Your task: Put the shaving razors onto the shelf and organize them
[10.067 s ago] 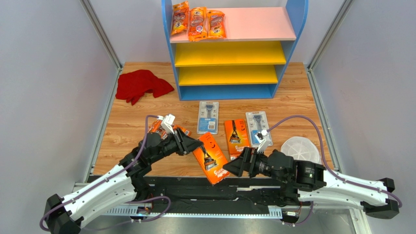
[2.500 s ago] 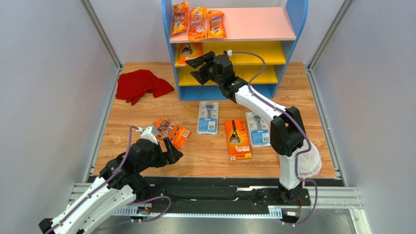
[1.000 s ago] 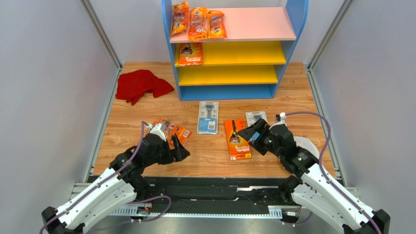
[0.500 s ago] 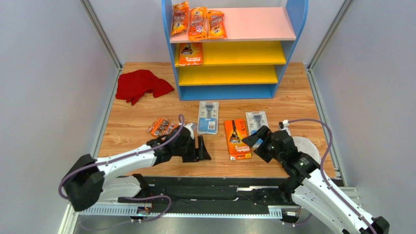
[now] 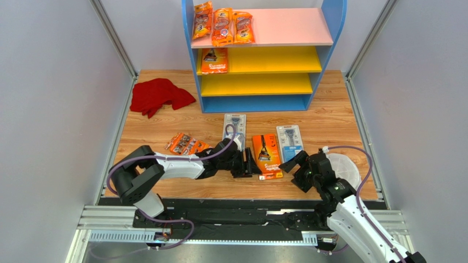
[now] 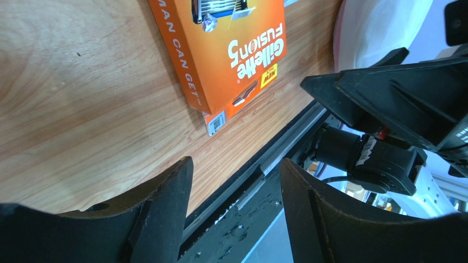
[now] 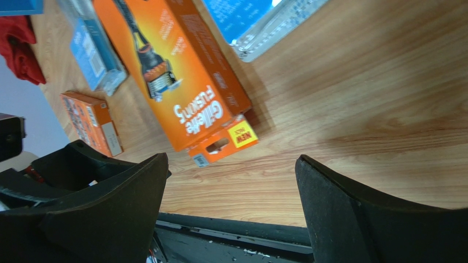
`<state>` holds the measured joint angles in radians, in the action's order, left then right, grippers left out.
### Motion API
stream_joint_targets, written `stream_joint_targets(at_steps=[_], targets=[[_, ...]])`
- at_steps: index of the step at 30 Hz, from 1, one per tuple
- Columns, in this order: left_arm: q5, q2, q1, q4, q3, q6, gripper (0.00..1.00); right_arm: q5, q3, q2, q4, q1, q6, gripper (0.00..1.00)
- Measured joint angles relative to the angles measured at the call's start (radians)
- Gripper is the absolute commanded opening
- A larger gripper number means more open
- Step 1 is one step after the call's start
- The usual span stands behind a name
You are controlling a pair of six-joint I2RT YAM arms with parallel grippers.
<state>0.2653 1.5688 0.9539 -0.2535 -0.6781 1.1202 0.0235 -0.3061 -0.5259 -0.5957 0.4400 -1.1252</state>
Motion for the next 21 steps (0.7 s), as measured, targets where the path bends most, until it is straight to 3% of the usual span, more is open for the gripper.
stream_joint_targets(at_steps=[21], targets=[[-0.016, 0.155, 0.068, -0.144, 0.000, 0.096, 0.58, 0.132, 0.146, -0.149, 0.368, -0.025, -0.006, 0.85]])
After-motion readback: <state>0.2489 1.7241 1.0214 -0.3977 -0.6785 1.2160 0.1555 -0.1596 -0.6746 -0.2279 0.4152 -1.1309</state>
